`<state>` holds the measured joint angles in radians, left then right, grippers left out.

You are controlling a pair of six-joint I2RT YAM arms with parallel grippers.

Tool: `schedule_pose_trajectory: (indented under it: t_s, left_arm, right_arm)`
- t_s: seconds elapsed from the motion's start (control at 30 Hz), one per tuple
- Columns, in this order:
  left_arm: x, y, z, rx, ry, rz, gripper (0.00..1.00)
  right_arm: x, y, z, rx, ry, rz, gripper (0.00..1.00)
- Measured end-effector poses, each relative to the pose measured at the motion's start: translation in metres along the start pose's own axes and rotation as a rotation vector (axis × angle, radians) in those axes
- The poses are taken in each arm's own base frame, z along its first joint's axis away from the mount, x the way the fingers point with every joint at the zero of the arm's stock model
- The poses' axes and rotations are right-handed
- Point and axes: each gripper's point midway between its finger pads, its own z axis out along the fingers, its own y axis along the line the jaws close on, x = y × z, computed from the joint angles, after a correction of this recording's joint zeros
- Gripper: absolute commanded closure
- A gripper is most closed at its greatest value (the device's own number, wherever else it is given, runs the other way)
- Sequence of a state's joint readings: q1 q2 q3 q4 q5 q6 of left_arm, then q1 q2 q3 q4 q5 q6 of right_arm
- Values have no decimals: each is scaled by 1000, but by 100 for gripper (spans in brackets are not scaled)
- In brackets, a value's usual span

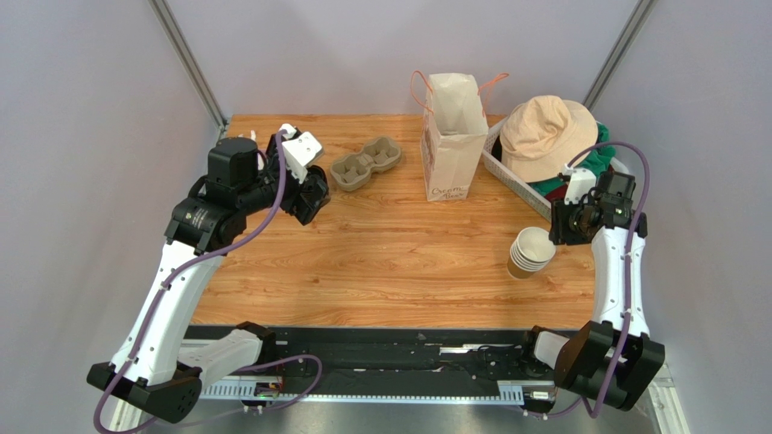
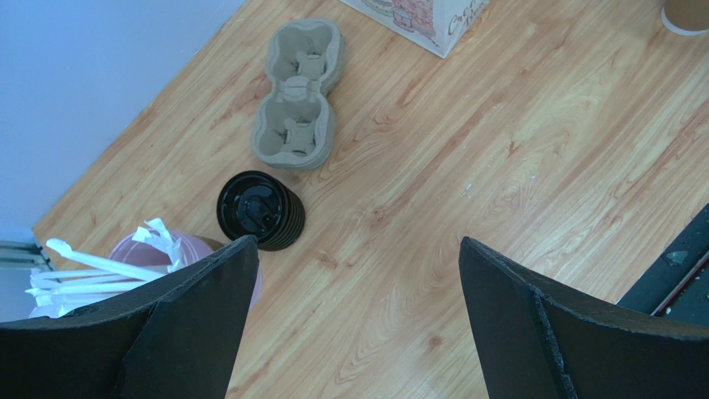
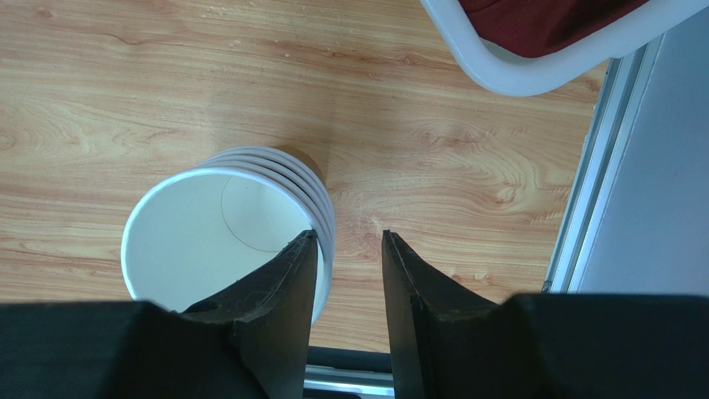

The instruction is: Pack the takeout coffee

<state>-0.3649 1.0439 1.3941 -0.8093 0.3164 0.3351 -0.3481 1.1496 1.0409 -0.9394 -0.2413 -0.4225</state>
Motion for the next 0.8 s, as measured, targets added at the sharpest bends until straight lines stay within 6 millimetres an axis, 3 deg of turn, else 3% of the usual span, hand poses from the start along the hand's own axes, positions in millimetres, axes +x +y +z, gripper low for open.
schedule_pose_trajectory:
  t_s: [0.8]
  left_arm:
    - [1, 1, 4, -2, -2, -5, 1]
  right_arm:
    - [-1, 9, -1, -42, -22, 2, 90]
